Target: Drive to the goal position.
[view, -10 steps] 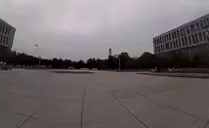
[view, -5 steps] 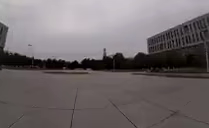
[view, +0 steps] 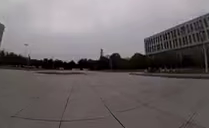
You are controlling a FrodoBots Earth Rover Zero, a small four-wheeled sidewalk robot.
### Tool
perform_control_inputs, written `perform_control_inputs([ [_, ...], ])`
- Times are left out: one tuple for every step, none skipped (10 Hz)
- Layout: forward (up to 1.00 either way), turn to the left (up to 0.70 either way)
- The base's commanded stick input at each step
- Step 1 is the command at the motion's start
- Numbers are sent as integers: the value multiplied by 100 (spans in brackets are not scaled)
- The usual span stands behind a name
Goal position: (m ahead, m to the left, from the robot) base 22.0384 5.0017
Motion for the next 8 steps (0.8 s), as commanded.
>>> perform_control_inputs([
  [70, 1],
  [70, 1],
  [70, 1],
  [70, 1],
  [70, 1],
  [70, 1],
  [70, 1],
  [70, 1],
])
